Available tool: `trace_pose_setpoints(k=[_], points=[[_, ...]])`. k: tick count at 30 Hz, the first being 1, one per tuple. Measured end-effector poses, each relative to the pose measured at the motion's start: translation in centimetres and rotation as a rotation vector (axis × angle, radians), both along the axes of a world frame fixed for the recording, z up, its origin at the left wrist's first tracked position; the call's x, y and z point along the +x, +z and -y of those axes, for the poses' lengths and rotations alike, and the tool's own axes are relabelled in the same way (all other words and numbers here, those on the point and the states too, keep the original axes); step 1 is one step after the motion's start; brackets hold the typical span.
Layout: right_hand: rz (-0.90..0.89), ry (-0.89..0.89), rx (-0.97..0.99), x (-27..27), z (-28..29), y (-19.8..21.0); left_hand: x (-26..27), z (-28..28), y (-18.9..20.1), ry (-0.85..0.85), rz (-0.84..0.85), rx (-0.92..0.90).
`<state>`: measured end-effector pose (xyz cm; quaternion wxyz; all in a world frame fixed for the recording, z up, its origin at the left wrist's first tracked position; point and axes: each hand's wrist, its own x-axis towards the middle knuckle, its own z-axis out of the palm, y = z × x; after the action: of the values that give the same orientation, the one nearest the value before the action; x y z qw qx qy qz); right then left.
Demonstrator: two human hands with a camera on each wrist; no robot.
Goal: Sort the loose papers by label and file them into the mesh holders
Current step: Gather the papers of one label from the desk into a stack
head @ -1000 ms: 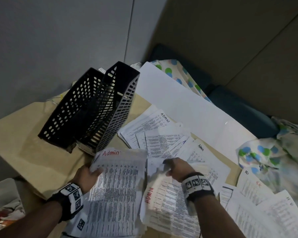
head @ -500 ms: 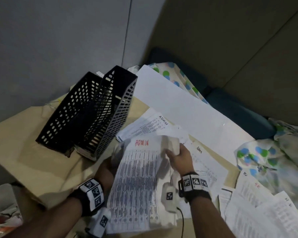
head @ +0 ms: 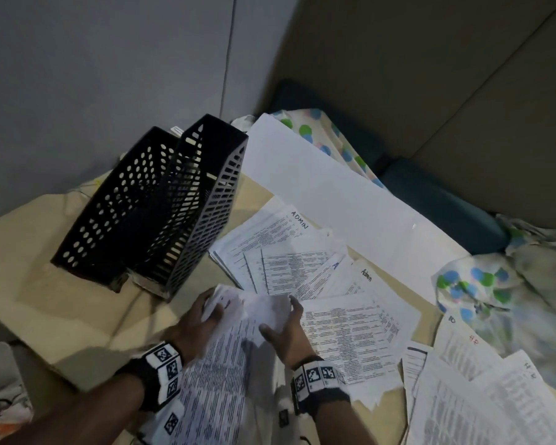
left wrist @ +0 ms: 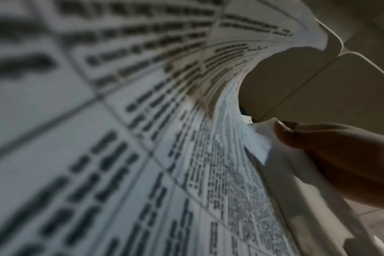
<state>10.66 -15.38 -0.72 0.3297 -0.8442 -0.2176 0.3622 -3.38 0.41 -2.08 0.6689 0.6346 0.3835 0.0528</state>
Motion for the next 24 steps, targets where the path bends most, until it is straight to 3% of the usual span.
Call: trace_pose_setpoints(k=[4,8,12,16,22,24], points=[[0.201,-0.031,0.124,1.0,0.5,-0.8,-0.4,0.3,-0.4,-0.024,0.128,-0.008],[0.258,-0.04,0.116,1.7,0.8,-1.3,-0.3,0.1,0.2,-0.062,0.218,0.004],[0.236,-0.101,0.056,2.5,1.3,-1.4,0.1,-0.1,0.3,-0.08,0.203,-0.009],[0.3,-0.158,0.071,3.6,1.5,-1.3,0.2,-0.3,0.1,-0.127,0.145,0.152],[0.149,-0.162,0.225,2.1,0.8,-0.4,0.4,1.3,0.5,-0.037,0.202,-0.04],[0.092,-0.212,0.264,1.7,0.7,-0.5,0.3,1.3,0.2,-0.011,0.212,-0.027]])
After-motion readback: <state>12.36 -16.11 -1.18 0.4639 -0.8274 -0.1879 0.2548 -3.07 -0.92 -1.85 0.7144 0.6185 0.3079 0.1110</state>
